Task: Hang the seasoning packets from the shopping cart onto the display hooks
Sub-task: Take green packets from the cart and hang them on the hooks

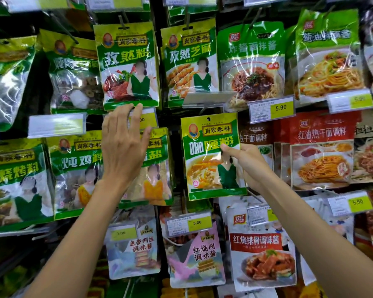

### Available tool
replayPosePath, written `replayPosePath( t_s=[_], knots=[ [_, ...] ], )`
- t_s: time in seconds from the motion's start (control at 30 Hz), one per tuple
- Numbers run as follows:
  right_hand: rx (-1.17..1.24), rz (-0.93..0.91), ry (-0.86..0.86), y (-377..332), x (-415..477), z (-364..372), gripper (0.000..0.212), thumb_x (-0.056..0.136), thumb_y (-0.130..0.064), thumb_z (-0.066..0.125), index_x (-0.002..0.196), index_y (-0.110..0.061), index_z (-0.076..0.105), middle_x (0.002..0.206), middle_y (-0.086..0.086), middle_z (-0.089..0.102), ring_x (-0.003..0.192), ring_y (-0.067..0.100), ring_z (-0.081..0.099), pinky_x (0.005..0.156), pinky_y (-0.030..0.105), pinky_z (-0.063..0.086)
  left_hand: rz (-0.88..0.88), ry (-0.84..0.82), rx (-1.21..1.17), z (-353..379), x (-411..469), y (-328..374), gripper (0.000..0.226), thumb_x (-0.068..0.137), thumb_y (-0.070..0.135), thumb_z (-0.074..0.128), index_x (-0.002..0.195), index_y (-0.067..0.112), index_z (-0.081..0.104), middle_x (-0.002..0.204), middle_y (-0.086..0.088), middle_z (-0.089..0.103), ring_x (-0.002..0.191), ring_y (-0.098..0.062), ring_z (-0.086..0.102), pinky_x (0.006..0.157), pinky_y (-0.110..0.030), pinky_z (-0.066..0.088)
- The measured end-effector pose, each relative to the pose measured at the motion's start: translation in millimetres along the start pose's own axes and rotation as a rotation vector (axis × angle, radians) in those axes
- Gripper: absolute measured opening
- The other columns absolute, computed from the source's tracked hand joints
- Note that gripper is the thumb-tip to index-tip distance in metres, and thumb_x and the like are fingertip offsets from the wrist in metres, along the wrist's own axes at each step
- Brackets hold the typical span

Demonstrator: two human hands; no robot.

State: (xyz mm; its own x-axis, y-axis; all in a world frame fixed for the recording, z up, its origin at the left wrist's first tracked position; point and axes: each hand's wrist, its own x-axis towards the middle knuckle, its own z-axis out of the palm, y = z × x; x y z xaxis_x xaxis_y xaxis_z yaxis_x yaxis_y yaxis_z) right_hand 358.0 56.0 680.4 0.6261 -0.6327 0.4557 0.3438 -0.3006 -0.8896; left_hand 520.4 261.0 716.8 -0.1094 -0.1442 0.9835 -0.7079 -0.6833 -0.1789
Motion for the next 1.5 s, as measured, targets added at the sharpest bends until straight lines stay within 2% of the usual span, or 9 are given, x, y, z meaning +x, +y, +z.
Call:
replayPosePath(
  t_s=[0.1, 0.27, 0.4, 0.53, 0.73, 0.87, 1.13, 1.33, 1.5],
  knots=[
    [-0.015, 0.039, 0.037, 1.6, 3.8, 3.3, 0.037, 0.091, -0.025, 0.065, 0.065, -0.003, 0.053, 0.091, 0.032, 0.054, 0.111, 0.039, 0.056, 0.08, 0.033, 0.042, 0.001, -0.002, 0.002, -0.2, 0.8, -0.3, 0.047, 0.102, 0.033, 0.04, 0.134, -0.001, 0.046, 0.127, -0.025, 0.051, 0.12, -0.039, 0.047, 0.104, -0.046, 0.031],
    [-0.021, 0.094, 0.064, 8.6, 15.3, 11.0, 0.04, 0.093, -0.018, 0.063, 0.06, -0.002, 0.048, 0.124, 0.029, 0.058, 0.106, 0.023, 0.056, 0.091, 0.035, 0.033, 0.018, 0.012, 0.008, -0.3, 1.1, -1.5, 0.046, 0.102, 0.032, 0.04, 0.133, -0.001, 0.047, 0.126, -0.024, 0.053, 0.118, -0.039, 0.049, 0.103, -0.045, 0.031],
    [-0.078, 0.151, 0.129, 16.0, 39.1, 22.5, 0.037, 0.091, -0.023, 0.065, 0.109, 0.008, 0.055, 0.146, 0.014, 0.04, 0.135, 0.034, 0.037, 0.1, 0.042, 0.035, 0.028, 0.02, 0.011, -0.8, 1.7, -2.0, 0.046, 0.102, 0.032, 0.039, 0.133, 0.0, 0.048, 0.125, -0.023, 0.054, 0.118, -0.038, 0.049, 0.103, -0.044, 0.031],
    [-0.133, 0.164, 0.181, 21.7, 56.2, 34.9, 0.028, 0.091, -0.023, 0.066, 0.082, 0.001, 0.056, 0.136, 0.02, 0.047, 0.128, 0.039, 0.044, 0.095, 0.039, 0.04, 0.046, 0.021, 0.006, -0.8, 0.8, -3.7, 0.045, 0.102, 0.032, 0.04, 0.133, 0.0, 0.048, 0.125, -0.023, 0.054, 0.118, -0.038, 0.05, 0.104, -0.044, 0.032],
    [-0.217, 0.134, 0.281, 26.9, 67.4, 41.2, 0.028, 0.089, -0.025, 0.068, 0.104, -0.004, 0.057, 0.121, 0.016, 0.057, 0.113, 0.031, 0.053, 0.079, 0.026, 0.037, 0.065, 0.007, -0.003, -1.8, 0.7, -5.5, 0.045, 0.103, 0.032, 0.039, 0.134, 0.0, 0.047, 0.126, -0.022, 0.054, 0.119, -0.037, 0.049, 0.104, -0.044, 0.032],
    [-0.275, 0.043, 0.284, 26.6, 54.7, 33.2, 0.021, 0.089, -0.024, 0.069, 0.084, -0.005, 0.067, 0.075, 0.002, 0.06, 0.074, 0.018, 0.054, 0.051, 0.017, 0.038, 0.045, -0.004, -0.057, -5.5, 0.1, -4.2, 0.047, 0.103, 0.031, 0.04, 0.136, -0.001, 0.045, 0.134, -0.022, 0.05, 0.124, -0.038, 0.046, 0.107, -0.045, 0.031],
    [-0.448, -0.173, 0.407, 20.7, -26.6, -34.5, 0.017, 0.096, -0.019, 0.059, 0.094, -0.006, 0.07, 0.079, 0.002, 0.067, 0.081, 0.018, 0.066, 0.069, 0.028, 0.05, 0.111, 0.139, -0.367, -14.2, -31.3, 73.8, 0.026, 0.099, 0.012, 0.047, 0.118, -0.002, 0.058, 0.121, -0.02, 0.06, 0.112, -0.033, 0.051, 0.098, -0.042, 0.038],
    [-0.469, -0.131, 0.472, 49.5, -172.7, -125.9, 0.024, 0.098, -0.027, 0.055, 0.077, -0.034, 0.065, 0.082, -0.005, 0.073, 0.081, 0.014, 0.07, 0.073, 0.03, 0.055, 0.0, -0.289, -0.878, -32.6, -125.1, 219.6, 0.03, 0.098, 0.014, 0.042, 0.102, -0.005, 0.065, 0.099, -0.02, 0.066, 0.094, -0.035, 0.062, 0.088, -0.041, 0.044],
    [-0.556, 0.181, 0.592, 110.4, -303.5, -194.3, 0.022, 0.097, -0.02, 0.055, 0.08, -0.017, 0.069, 0.067, -0.016, 0.066, 0.063, -0.009, 0.062, 0.061, 0.01, 0.044, -0.229, -0.843, -1.295, -72.3, -222.9, 342.9, 0.027, 0.101, 0.012, 0.044, 0.093, -0.005, 0.062, 0.082, -0.012, 0.057, 0.083, -0.034, 0.057, 0.073, -0.034, 0.037]
  ],
)
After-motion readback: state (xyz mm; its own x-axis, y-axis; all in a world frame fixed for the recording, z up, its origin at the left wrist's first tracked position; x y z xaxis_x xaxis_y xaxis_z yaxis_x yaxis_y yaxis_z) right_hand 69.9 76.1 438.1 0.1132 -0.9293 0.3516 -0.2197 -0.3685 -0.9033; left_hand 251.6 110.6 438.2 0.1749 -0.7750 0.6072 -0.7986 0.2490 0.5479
